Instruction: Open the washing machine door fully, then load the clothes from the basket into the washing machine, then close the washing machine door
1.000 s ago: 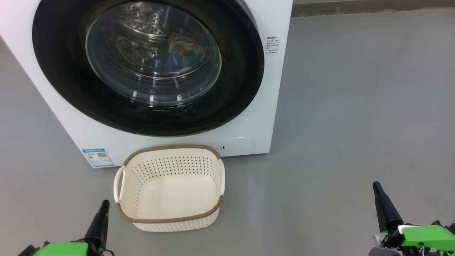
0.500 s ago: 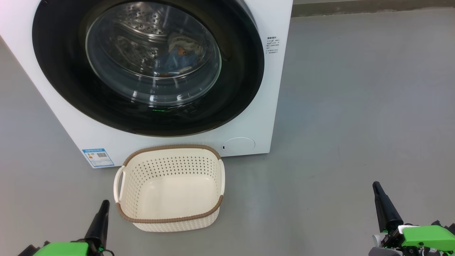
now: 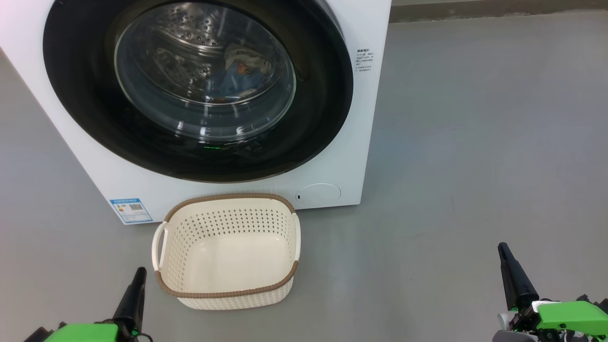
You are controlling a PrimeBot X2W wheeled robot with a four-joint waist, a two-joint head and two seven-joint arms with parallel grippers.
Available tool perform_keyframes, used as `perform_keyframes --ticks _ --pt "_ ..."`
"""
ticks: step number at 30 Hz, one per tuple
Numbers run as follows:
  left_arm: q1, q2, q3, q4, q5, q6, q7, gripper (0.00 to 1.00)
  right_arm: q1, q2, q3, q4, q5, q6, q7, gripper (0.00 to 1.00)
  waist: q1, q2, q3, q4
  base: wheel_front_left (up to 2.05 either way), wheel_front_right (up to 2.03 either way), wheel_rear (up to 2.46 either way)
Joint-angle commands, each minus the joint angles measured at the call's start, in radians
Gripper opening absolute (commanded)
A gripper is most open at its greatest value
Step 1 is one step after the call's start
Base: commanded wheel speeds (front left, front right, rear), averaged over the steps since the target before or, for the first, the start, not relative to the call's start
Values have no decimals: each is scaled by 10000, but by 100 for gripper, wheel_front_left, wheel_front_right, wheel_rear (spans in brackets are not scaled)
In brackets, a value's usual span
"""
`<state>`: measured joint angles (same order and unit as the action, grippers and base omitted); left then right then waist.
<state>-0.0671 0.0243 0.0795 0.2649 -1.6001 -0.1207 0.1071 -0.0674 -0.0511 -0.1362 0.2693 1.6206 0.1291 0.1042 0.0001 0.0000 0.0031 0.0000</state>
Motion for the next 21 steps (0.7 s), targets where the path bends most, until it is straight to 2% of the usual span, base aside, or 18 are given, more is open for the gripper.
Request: perform_keyframes --ticks 1,21 --pt "-409 260 342 -198 -87 -100 60 0 -403 -16 249 -247 -100 16 70 0 0 0 0 0 0 0 0" --pt "-409 260 342 -198 -87 -100 60 0 -404 -10 240 -246 -107 16 78 0 0 0 0 0 0 0 0"
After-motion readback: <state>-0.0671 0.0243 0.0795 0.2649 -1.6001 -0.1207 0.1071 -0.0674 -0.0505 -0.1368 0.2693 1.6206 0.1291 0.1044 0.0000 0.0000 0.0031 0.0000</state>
